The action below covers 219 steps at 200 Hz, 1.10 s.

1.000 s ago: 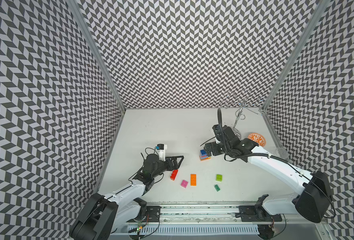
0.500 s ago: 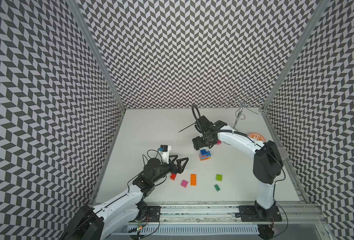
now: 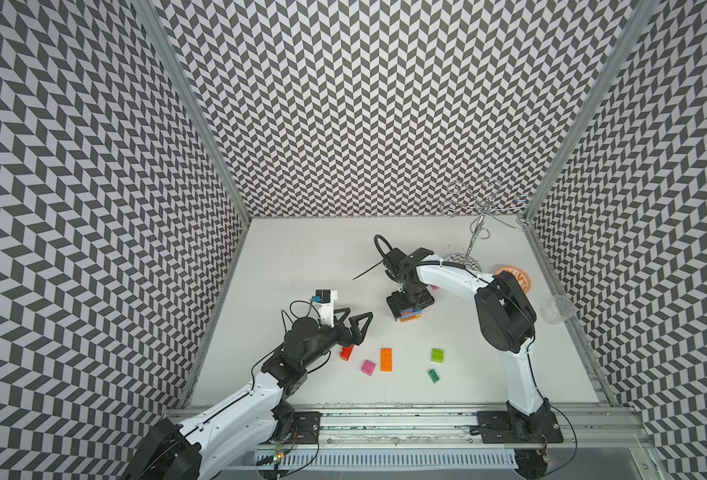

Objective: Assemble the letter p with lego
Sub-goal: Pick up the lego brick from the center of the board.

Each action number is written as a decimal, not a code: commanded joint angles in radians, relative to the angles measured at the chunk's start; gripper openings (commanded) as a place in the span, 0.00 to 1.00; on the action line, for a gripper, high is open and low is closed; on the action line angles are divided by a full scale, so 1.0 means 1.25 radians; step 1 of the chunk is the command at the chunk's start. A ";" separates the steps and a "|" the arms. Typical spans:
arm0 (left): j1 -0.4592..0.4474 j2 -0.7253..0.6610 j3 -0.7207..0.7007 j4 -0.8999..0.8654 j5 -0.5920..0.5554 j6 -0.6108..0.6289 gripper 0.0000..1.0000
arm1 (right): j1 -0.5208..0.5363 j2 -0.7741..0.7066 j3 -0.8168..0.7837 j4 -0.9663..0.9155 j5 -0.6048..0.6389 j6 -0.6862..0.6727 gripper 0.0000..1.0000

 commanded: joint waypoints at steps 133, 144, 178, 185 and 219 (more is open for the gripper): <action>-0.003 0.000 0.004 -0.011 -0.011 0.015 1.00 | 0.009 0.032 0.084 -0.070 0.063 0.020 0.83; -0.003 0.003 0.005 -0.010 -0.010 0.014 1.00 | 0.011 0.032 0.082 -0.072 0.064 0.019 0.81; -0.003 0.004 0.005 -0.008 -0.009 0.014 1.00 | 0.013 0.037 0.083 -0.076 0.061 0.019 0.71; -0.003 0.004 0.005 -0.009 -0.009 0.015 1.00 | 0.014 0.038 0.083 -0.076 0.060 0.017 0.69; -0.003 0.004 0.005 -0.008 -0.010 0.014 1.00 | 0.021 0.036 0.075 -0.076 0.057 0.015 0.62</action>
